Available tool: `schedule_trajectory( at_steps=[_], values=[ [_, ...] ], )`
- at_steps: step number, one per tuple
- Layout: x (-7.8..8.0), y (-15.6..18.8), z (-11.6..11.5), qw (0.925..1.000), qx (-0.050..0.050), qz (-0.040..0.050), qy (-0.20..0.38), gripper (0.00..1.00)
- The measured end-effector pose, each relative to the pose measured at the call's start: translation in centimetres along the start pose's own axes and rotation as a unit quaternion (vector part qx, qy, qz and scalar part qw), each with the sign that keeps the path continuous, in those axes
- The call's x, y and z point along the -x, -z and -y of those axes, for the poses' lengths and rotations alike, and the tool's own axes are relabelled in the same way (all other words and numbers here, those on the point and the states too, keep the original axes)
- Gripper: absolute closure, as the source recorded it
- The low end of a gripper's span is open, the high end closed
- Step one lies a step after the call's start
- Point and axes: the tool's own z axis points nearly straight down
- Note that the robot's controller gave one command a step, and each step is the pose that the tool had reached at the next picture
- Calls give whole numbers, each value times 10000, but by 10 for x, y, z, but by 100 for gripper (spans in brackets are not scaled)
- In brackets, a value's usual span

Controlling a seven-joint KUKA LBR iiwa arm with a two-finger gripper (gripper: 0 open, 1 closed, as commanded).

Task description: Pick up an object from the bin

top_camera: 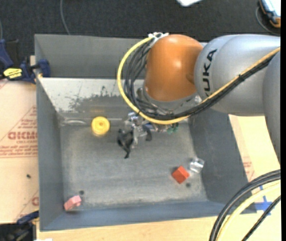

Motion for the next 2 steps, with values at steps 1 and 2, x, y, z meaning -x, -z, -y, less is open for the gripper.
schedule_trajectory(
  at_steps=[1, 2],
  values=[
    [0, 0, 0, 10000, 1, 0, -5, 100],
    [0, 86, -1, 10000, -3, 1, 15, 100]
  ],
)
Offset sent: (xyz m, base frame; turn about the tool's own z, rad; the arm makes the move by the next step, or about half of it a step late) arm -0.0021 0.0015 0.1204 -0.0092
